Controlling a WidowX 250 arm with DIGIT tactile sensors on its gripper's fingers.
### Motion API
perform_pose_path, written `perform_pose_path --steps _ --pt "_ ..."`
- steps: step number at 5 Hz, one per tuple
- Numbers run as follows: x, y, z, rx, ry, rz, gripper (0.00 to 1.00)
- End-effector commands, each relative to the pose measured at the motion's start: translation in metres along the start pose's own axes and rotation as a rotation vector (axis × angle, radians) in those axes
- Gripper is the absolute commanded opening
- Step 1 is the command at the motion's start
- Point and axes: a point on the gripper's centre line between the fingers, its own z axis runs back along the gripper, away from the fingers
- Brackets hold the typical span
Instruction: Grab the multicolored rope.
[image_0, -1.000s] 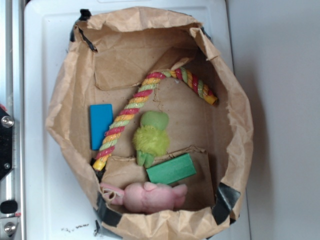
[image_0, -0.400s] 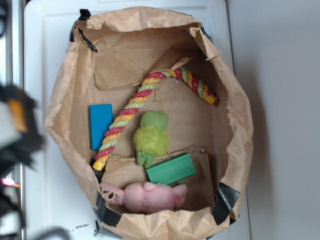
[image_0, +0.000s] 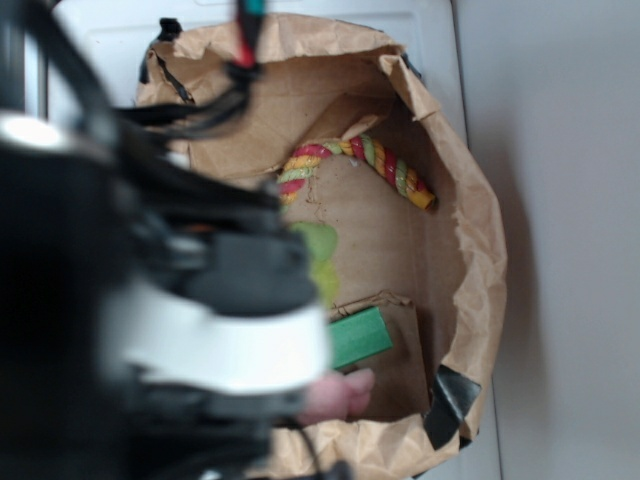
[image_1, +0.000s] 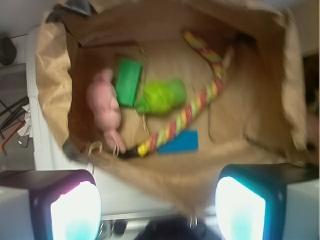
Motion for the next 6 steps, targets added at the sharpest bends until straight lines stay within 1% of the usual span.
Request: perform_pose_path --steps 1,2,6 --pt "0.04 0.015 -0.03 0.031 -0.072 -0.016 1.0" --pt "0.052 0.028 -0.047 -0.006 -0.068 -0.054 1.0" --pt "0.052 0.028 -0.047 -0.006 -0.068 -0.054 1.0"
